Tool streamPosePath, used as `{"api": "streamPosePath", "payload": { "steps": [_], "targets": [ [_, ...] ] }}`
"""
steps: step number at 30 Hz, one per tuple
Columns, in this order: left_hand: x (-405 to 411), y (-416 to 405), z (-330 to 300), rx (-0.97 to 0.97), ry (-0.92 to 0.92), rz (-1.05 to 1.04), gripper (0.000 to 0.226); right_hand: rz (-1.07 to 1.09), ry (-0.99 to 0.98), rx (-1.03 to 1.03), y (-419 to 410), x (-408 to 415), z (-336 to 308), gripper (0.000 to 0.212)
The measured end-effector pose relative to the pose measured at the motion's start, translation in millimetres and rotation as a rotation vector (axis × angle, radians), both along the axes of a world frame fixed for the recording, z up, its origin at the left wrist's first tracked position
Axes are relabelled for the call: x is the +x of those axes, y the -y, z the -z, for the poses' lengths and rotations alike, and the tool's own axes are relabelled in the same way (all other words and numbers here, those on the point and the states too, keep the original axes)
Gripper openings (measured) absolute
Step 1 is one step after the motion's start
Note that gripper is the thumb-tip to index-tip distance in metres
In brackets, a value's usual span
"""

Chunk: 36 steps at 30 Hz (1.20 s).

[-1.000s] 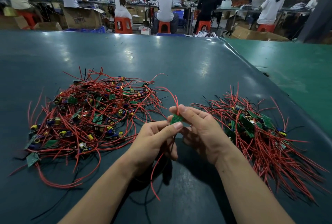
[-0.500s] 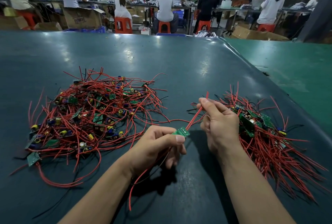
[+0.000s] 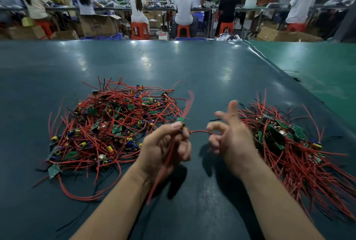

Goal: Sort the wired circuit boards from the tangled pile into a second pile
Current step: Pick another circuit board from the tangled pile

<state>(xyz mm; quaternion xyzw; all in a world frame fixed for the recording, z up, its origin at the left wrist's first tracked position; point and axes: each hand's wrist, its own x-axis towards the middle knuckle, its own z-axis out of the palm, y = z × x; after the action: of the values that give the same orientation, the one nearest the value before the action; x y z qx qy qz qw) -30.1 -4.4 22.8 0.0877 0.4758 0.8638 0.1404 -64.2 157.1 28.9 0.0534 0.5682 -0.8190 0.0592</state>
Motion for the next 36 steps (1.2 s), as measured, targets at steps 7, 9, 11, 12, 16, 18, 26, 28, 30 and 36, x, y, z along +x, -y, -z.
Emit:
{"api": "streamPosePath", "payload": {
  "steps": [7, 9, 11, 12, 16, 18, 26, 28, 30, 36],
  "targets": [
    [4, -2, -4, -0.099, 0.105, 0.06, 0.035, -0.42, -0.147, -0.081, 7, 16, 1, 0.02],
    [2, -1, -5, -0.176, 0.107, 0.065, 0.035, -0.389, -0.163, -0.113, 6, 14, 0, 0.014],
    [1, -1, -5, -0.197, 0.13, 0.038, 0.033, -0.271, -0.171, -0.136, 4, 12, -3, 0.009],
    [0, 0, -4, -0.191, 0.138, 0.01, 0.031, -0.176, -0.173, -0.142, 1, 9, -5, 0.01],
    [-3, 0, -2, -0.148, 0.102, -0.077, 0.022, 0.148, -0.308, 0.049, -19, 1, -11, 0.017],
    [-2, 1, -2, -0.164, 0.107, -0.07, 0.021, 0.202, -0.361, 0.036, -20, 1, -10, 0.017],
    [-7, 2, 1, -0.159, 0.177, -0.134, 0.033, 0.329, -0.438, 0.211, -18, 1, -3, 0.012],
    [-9, 1, 2, -0.12, 0.213, -0.181, 0.032, 0.266, -0.388, 0.206, -19, 1, -2, 0.013],
    [-12, 3, 2, -0.037, 0.261, -0.229, 0.034, 0.217, -0.357, 0.158, -20, 2, -1, 0.013],
    [-13, 10, -3, 0.187, 0.144, -0.399, 0.04, 0.138, -0.383, 0.2, -11, 7, 1, 0.026]
  ]
}}
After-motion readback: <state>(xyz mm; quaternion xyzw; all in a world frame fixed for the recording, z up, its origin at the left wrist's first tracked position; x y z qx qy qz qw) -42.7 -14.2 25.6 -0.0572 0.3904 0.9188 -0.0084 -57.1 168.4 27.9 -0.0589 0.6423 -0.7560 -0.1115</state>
